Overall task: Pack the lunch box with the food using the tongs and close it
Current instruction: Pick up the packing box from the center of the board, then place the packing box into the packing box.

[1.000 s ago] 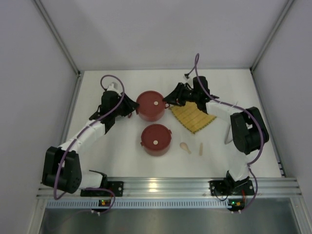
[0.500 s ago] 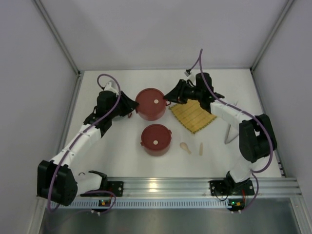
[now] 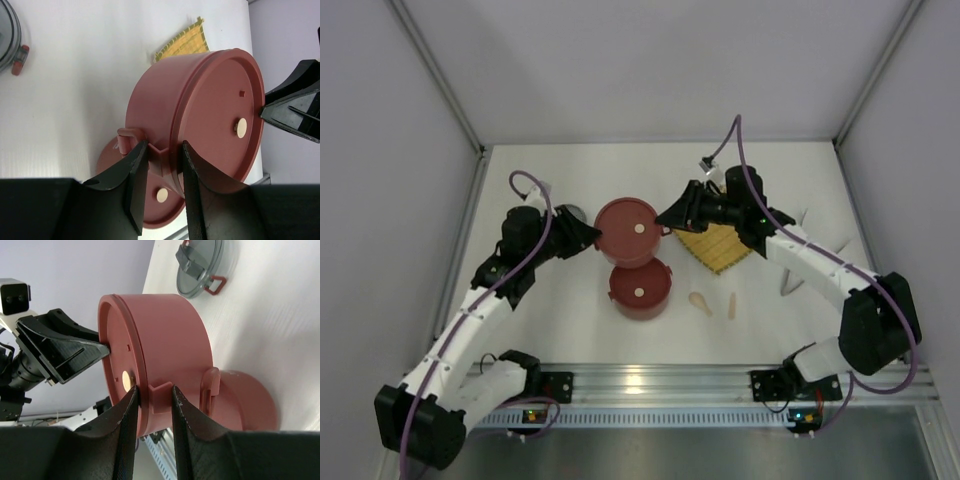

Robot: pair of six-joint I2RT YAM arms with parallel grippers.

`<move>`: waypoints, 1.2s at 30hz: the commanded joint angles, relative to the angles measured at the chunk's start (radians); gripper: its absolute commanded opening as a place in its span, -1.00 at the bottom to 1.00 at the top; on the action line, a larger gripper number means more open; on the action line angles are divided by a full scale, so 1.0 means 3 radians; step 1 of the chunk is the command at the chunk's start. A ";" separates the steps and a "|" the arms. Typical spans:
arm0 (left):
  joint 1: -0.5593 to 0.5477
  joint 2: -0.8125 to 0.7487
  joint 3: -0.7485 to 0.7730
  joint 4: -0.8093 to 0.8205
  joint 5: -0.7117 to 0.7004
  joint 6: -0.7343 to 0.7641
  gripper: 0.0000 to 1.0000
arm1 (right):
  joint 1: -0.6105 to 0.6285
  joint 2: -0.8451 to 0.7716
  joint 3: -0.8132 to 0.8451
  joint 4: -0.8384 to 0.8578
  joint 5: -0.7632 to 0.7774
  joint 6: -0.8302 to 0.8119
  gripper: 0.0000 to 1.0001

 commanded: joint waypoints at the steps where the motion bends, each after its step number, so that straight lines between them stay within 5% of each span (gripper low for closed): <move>1: -0.0052 -0.0264 -0.0106 -0.0023 0.0224 0.0049 -1.00 | 0.0145 -0.0313 -0.0100 -0.0040 0.0155 -0.0072 -1.00; 16: -0.0139 -0.0776 -0.0326 -0.0442 0.0378 0.0059 -1.00 | 0.0401 -0.0753 -0.0602 -0.0418 0.0492 -0.0088 -1.00; 36: -0.0431 -0.0638 -0.0434 -0.0391 0.0358 0.0044 -1.00 | 0.0417 -0.0886 -0.0796 -0.0689 0.0773 -0.0236 -0.99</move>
